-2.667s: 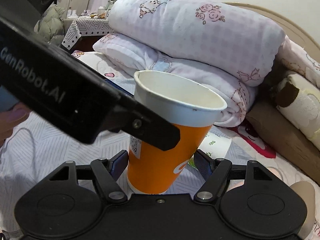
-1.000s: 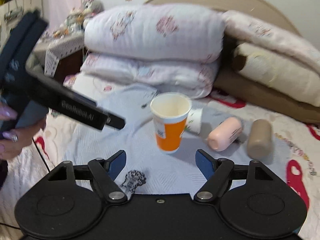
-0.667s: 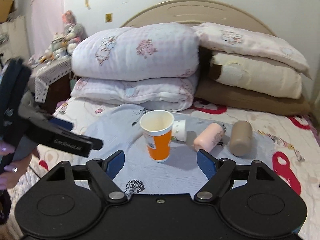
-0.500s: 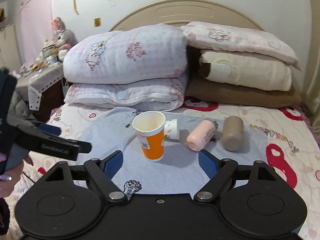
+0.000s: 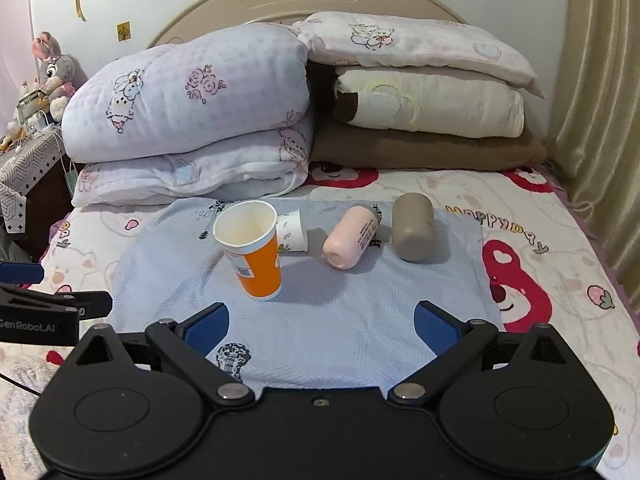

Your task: Flip cup upright

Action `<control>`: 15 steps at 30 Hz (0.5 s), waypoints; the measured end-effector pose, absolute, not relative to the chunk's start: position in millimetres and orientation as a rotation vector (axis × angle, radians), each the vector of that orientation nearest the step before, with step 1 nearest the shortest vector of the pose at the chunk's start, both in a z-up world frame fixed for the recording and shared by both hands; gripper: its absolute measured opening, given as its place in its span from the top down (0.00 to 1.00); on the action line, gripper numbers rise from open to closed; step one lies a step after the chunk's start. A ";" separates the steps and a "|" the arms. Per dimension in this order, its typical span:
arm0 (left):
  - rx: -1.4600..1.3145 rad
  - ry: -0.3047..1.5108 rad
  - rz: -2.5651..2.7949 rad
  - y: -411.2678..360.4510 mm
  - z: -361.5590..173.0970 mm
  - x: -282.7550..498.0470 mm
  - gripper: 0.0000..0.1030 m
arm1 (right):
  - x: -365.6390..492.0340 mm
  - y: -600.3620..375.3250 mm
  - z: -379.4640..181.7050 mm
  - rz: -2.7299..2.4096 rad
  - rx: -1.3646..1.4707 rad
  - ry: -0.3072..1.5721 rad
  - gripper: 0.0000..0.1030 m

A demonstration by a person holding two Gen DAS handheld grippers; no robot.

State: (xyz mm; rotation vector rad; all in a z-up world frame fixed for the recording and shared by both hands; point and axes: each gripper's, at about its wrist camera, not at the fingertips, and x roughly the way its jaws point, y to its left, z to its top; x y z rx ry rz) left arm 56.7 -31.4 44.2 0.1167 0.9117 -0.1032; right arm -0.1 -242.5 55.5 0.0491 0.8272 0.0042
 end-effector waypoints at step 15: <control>0.085 0.966 -0.056 -16.6 41.6 53.3 0.02 | 1.4 -235.2 50.1 -0.062 0.055 0.885 0.02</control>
